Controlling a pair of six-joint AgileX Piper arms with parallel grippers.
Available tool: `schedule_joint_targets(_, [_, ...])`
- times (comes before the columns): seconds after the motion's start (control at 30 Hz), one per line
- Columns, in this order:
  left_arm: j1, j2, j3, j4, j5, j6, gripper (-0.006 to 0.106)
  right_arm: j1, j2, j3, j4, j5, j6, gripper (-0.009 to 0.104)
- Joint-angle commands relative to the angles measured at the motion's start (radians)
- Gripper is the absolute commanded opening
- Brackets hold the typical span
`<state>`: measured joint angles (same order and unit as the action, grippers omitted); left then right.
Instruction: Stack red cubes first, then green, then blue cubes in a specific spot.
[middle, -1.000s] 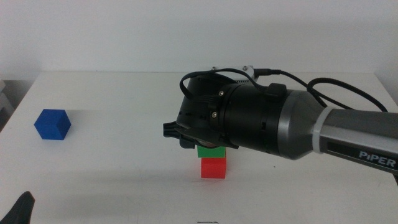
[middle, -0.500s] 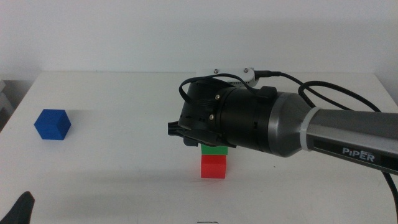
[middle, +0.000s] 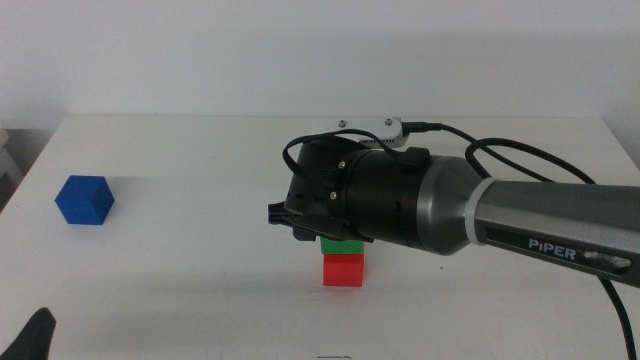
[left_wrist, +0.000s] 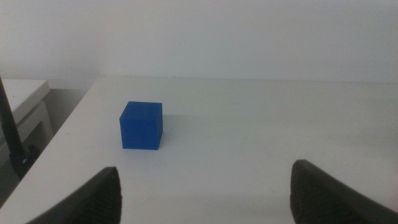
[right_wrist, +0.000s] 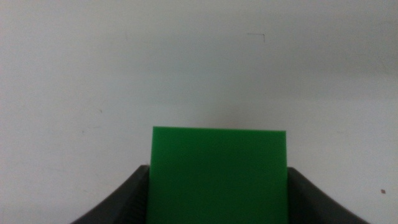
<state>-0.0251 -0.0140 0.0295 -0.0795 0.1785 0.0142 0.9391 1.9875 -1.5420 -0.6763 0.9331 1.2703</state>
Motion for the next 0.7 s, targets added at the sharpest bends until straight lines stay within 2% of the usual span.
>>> schedule_joint_targets(0.0, [-0.002, -0.019, -0.004, -0.004, -0.084, -0.009, 0.092, -0.005, -0.057, -0.033, -0.039, 0.014, -0.005, -0.001])
schedule_joint_targets(0.33, [-0.002, -0.019, -0.004, -0.004, -0.084, -0.009, 0.092, -0.005, -0.057, -0.033, -0.031, 0.043, -0.008, -0.001])
schedule_joint_targets(0.67, [-0.002, -0.019, -0.004, -0.004, -0.084, -0.009, 0.092, -0.005, -0.055, -0.031, 0.012, 0.041, -0.018, -0.001])
